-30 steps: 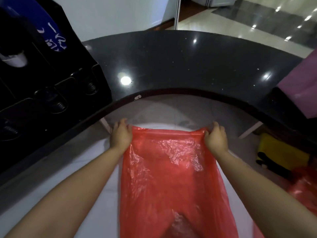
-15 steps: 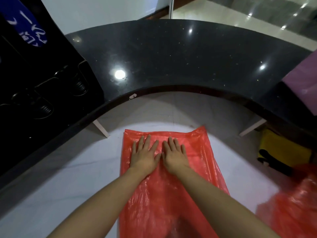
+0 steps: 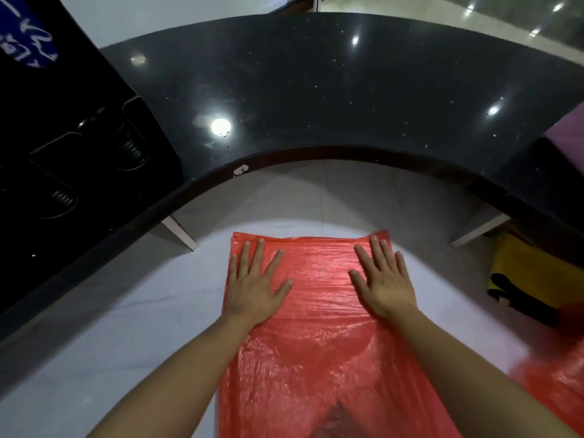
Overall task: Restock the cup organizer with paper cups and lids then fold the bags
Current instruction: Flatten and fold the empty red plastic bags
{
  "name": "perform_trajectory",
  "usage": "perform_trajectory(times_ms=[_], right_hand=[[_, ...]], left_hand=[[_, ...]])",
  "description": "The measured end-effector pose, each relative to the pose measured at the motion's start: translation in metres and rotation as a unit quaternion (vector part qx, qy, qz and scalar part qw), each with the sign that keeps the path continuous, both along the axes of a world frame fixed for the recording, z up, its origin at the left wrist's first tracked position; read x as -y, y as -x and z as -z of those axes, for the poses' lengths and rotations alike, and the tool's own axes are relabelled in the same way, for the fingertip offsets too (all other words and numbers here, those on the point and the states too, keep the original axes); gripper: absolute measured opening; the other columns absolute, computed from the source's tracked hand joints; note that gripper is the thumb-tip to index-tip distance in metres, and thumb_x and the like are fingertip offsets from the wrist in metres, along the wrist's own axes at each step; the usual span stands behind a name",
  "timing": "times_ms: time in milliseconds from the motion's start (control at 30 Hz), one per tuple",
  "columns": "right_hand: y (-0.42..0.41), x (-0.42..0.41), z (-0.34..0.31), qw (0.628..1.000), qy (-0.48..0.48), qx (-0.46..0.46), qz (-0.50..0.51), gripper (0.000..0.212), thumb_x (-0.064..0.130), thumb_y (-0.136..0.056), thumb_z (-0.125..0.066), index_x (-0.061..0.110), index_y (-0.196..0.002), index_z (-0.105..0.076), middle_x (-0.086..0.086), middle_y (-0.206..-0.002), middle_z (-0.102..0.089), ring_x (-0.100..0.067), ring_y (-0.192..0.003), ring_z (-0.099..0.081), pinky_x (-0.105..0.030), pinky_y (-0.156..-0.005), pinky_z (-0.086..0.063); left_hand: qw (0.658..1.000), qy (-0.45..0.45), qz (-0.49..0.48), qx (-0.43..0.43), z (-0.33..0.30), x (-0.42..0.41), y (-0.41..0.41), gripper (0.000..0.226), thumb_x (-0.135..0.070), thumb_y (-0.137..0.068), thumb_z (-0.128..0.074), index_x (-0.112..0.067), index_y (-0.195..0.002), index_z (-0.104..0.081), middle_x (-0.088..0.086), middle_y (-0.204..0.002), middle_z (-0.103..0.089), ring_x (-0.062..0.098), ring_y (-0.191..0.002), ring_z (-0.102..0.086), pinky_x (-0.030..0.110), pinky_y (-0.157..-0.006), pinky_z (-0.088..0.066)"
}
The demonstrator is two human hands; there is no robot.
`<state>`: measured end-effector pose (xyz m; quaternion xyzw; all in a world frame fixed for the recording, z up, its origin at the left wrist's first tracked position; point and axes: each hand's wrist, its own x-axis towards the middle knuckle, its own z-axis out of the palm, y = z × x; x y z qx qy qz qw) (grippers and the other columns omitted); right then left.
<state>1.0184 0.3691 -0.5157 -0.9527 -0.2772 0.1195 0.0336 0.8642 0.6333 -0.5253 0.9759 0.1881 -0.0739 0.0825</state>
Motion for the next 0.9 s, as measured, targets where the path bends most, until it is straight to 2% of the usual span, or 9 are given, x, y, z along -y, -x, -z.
perform_trajectory(times_ms=[67, 200, 267, 367, 500, 633, 700, 800, 900], right_hand=[[-0.010, 0.004, 0.003, 1.000, -0.004, -0.003, 0.000, 0.063, 0.066, -0.101, -0.010, 0.042, -0.159, -0.001, 0.007, -0.167, 0.017, -0.010, -0.150, 0.026, -0.045, -0.125, 0.008], [-0.018, -0.010, 0.000, 1.000, 0.024, 0.001, 0.007, 0.065, 0.061, -0.102, -0.007, 0.032, -0.161, -0.003, -0.001, -0.167, 0.016, -0.018, -0.152, 0.024, -0.045, -0.123, 0.016], [0.004, -0.024, -0.008, 1.000, 0.014, 0.017, -0.014, 0.065, 0.056, -0.103, -0.009, 0.026, -0.161, -0.003, -0.003, -0.167, 0.014, -0.022, -0.152, 0.022, -0.046, -0.122, 0.017], [0.056, -0.041, -0.012, 0.997, -0.034, -0.016, -0.066, 0.065, 0.055, -0.102, -0.009, 0.025, -0.159, 0.002, -0.001, -0.166, 0.017, -0.022, -0.151, 0.024, -0.044, -0.121, 0.017], [0.104, -0.025, 0.007, 0.996, -0.032, -0.038, -0.067, 0.063, 0.058, -0.104, -0.014, 0.030, -0.160, -0.013, 0.000, -0.169, 0.001, -0.020, -0.155, 0.012, -0.046, -0.123, 0.006], [0.096, 0.008, 0.012, 0.998, -0.020, -0.011, -0.057, 0.061, 0.060, -0.104, -0.021, 0.036, -0.159, -0.015, 0.003, -0.169, -0.001, -0.018, -0.155, 0.009, -0.049, -0.124, -0.003], [0.084, 0.020, 0.011, 0.999, -0.025, -0.004, -0.047, 0.061, 0.059, -0.103, -0.025, 0.037, -0.159, -0.017, 0.003, -0.169, -0.003, -0.017, -0.155, 0.007, -0.048, -0.125, -0.004], [0.071, 0.046, 0.010, 0.999, 0.006, -0.005, -0.038, 0.061, 0.060, -0.103, -0.021, 0.037, -0.159, -0.012, 0.003, -0.169, 0.001, -0.016, -0.155, 0.011, -0.045, -0.126, -0.001], [0.058, 0.063, 0.006, 0.999, 0.028, -0.021, -0.021, 0.064, 0.063, -0.101, -0.009, 0.037, -0.159, -0.003, 0.004, -0.168, 0.011, -0.014, -0.153, 0.020, -0.039, -0.124, 0.011]], left_hand=[[1.000, 0.002, 0.002, 0.004, 0.005, -0.009, -0.005, 0.071, -0.078, -0.095, -0.013, -0.047, -0.157, 0.004, 0.003, -0.168, 0.017, 0.028, -0.151, 0.026, 0.054, -0.124, 0.006], [0.999, 0.012, 0.010, -0.046, -0.004, -0.008, -0.022, 0.071, -0.075, -0.096, -0.005, -0.044, -0.156, 0.013, 0.004, -0.165, 0.027, 0.027, -0.148, 0.035, 0.054, -0.121, 0.014], [0.999, 0.012, 0.019, -0.035, -0.015, 0.010, -0.017, 0.068, -0.070, -0.098, -0.005, -0.041, -0.158, 0.010, 0.005, -0.165, 0.025, 0.026, -0.148, 0.033, 0.054, -0.121, 0.016], [0.999, 0.027, 0.031, -0.032, -0.024, 0.047, 0.009, 0.063, -0.062, -0.101, -0.009, -0.040, -0.159, 0.004, 0.002, -0.167, 0.019, 0.024, -0.150, 0.029, 0.055, -0.122, 0.013], [0.999, 0.017, 0.018, -0.038, -0.008, 0.069, 0.052, 0.060, -0.055, -0.103, -0.017, -0.038, -0.160, -0.009, 0.001, -0.170, 0.005, 0.025, -0.155, 0.013, 0.055, -0.122, 0.005], [1.000, -0.007, 0.027, -0.013, 0.002, 0.053, 0.071, 0.059, -0.060, -0.104, -0.018, -0.040, -0.159, -0.007, -0.002, -0.170, 0.008, 0.022, -0.155, 0.013, 0.055, -0.123, -0.003], [1.000, -0.011, 0.023, 0.007, 0.001, 0.042, 0.072, 0.060, -0.059, -0.103, -0.021, -0.039, -0.159, -0.014, 0.000, -0.170, 0.002, 0.023, -0.156, 0.008, 0.055, -0.123, -0.008], [1.000, -0.009, 0.017, 0.012, 0.007, 0.030, 0.075, 0.060, -0.057, -0.104, -0.024, -0.037, -0.160, -0.019, 0.002, -0.170, -0.004, 0.023, -0.156, 0.002, 0.053, -0.124, -0.013], [1.000, -0.010, 0.024, -0.005, 0.010, 0.020, 0.075, 0.061, -0.060, -0.103, -0.013, -0.038, -0.161, -0.010, 0.003, -0.170, 0.000, 0.022, -0.156, 0.009, 0.049, -0.125, -0.006]])
